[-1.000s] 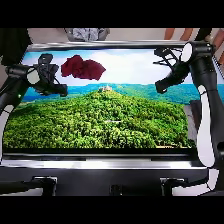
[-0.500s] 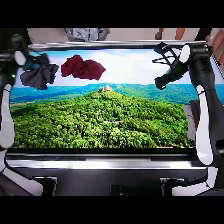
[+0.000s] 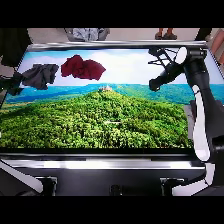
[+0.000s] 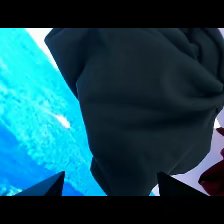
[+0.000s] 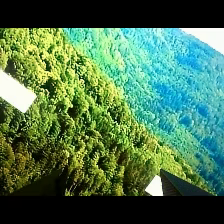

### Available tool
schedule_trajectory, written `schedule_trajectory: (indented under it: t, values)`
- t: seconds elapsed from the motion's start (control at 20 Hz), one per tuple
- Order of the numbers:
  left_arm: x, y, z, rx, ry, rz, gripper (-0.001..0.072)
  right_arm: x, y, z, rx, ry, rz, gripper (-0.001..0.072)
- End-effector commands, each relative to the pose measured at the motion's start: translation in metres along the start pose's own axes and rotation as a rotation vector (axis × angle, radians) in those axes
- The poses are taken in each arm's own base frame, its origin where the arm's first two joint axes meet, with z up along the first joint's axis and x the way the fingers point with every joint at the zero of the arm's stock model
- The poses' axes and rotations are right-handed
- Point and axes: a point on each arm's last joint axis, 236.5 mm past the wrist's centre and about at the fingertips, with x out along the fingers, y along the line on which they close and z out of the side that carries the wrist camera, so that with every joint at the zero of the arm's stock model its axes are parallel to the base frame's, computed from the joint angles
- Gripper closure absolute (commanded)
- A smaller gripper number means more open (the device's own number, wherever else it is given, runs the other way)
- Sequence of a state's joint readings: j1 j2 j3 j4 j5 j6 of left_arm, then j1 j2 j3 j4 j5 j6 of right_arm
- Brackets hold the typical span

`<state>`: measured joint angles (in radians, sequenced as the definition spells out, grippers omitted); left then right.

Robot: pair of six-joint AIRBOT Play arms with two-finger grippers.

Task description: Fold the shirts.

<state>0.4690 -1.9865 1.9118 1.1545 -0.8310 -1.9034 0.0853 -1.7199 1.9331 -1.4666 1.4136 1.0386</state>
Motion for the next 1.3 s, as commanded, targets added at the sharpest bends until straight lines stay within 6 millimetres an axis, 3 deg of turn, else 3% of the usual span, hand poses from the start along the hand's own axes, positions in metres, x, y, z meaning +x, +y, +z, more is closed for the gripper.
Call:
schedule_trajectory:
  t: [0.0,0.1,0.35,0.5,0.55,0.6,0.65,0.85,0.9,1.0,1.1,1.15,1.25]
  values:
    - [0.021,0.012,-0.001,-0.082,0.003,-0.04,-0.0013,0.001,0.003,0.002,-0.005,-0.005,0.014,0.0045]
    - [0.035,0.006,-0.009,-0.095,0.014,-0.078,-0.0013,0.001,0.004,0.001,-0.005,-0.004,0.016,0.0045]
    - [0.057,-0.018,0.005,-0.15,-0.098,-0.189,-0.0012,0.001,0.008,-0.006,-0.004,0.026,0.034,0.0045]
    - [0.074,-0.026,-0.001,-0.2,-0.123,-0.219,-0.0006,0.001,0.011,-0.009,-0.001,0.039,0.046,0.0045]
    - [0.076,-0.027,0.0,-0.207,-0.137,-0.222,0.0059,0.001,0.012,-0.01,-0.001,0.045,0.05,0.0045]
    - [0.076,-0.028,0.002,-0.207,-0.149,-0.224,0.0528,0.0,0.014,-0.013,-0.001,0.055,0.061,0.0045]
    - [0.076,-0.028,0.005,-0.204,-0.162,-0.226,0.068,0.0,0.017,-0.016,-0.001,0.07,0.07,0.0045]
    - [0.056,-0.05,0.012,-0.122,-0.178,-0.253,0.0684,-0.001,0.02,-0.023,-0.001,0.101,0.087,0.0045]
    - [0.04,-0.066,0.017,-0.021,-0.2,-0.27,0.0684,-0.002,0.02,-0.022,-0.002,0.094,0.083,0.0045]
    - [-0.022,-0.122,0.029,0.259,-0.283,-0.328,0.0684,-0.012,0.009,-0.009,-0.048,0.033,0.028,0.0045]
    - [-0.115,-0.195,0.015,0.573,-0.336,-0.42,0.0684,-0.048,-0.016,0.013,-0.065,-0.079,-0.11,0.0045]
    - [-0.169,-0.229,-0.003,0.701,-0.348,-0.477,0.0684,-0.073,-0.026,0.024,-0.072,-0.144,-0.178,0.0045]
    - [-0.27,-0.277,-0.041,0.871,-0.395,-0.548,0.0684,-0.134,-0.036,0.042,-0.057,-0.283,-0.285,0.0044]
